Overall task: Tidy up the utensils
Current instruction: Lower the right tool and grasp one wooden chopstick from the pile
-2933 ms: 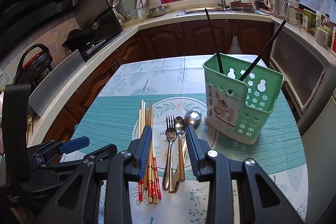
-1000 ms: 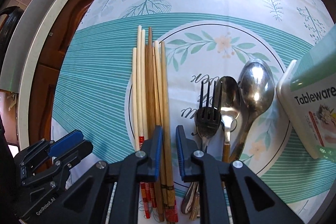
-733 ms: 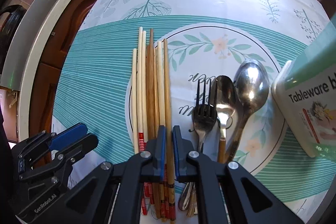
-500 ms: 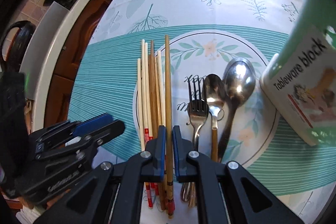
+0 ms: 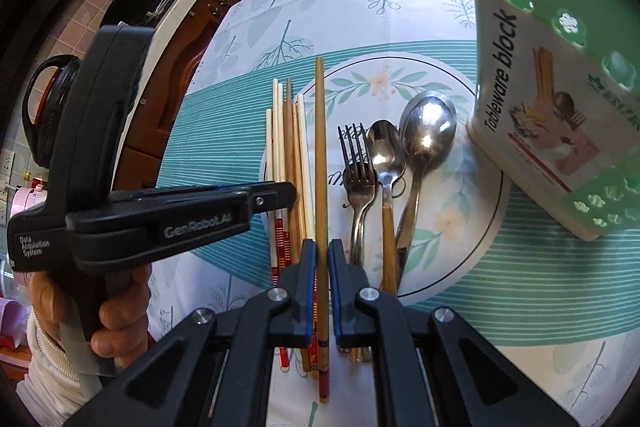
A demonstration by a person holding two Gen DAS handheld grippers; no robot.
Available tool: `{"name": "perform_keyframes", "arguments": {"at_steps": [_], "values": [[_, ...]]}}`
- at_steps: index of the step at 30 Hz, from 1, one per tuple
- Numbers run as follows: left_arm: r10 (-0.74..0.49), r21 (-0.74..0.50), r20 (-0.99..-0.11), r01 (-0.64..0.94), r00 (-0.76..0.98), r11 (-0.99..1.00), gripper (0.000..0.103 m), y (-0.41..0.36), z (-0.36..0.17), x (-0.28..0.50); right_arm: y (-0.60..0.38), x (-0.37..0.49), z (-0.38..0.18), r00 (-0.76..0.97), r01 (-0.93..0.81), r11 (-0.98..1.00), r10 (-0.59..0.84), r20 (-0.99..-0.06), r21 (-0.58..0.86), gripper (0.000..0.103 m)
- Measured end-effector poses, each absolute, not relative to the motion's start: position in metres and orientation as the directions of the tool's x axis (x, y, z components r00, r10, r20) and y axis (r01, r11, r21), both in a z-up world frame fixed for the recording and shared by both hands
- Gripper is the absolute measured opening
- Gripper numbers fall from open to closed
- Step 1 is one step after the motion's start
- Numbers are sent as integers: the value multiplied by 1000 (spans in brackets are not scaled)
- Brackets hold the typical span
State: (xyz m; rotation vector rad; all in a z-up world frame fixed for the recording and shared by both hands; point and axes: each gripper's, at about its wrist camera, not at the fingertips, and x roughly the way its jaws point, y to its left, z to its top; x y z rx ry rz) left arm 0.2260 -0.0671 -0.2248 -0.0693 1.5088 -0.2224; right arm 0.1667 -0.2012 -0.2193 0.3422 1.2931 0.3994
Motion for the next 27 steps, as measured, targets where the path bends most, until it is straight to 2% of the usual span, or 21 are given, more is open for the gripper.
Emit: {"name": "perform_keyframes", "arguments": {"at_steps": [9, 13, 21, 27], "values": [[-111, -109, -994, 94, 19, 990, 8, -85, -226, 230, -211, 158, -219, 239, -99, 876, 481, -844, 471, 6], [-135, -133, -991, 79, 23, 988, 0, -89, -227, 233, -217, 153, -217, 248, -93, 869, 494, -834, 487, 6], [-177, -168, -977, 88, 114, 982, 0, -81, -200, 212, -228, 144, -208, 278, -98, 851, 522, -806, 517, 6], [-170, -163, -982, 78, 81, 983, 0, -75, -211, 211, -227, 141, -206, 281, -109, 850, 523, -805, 515, 6]]}}
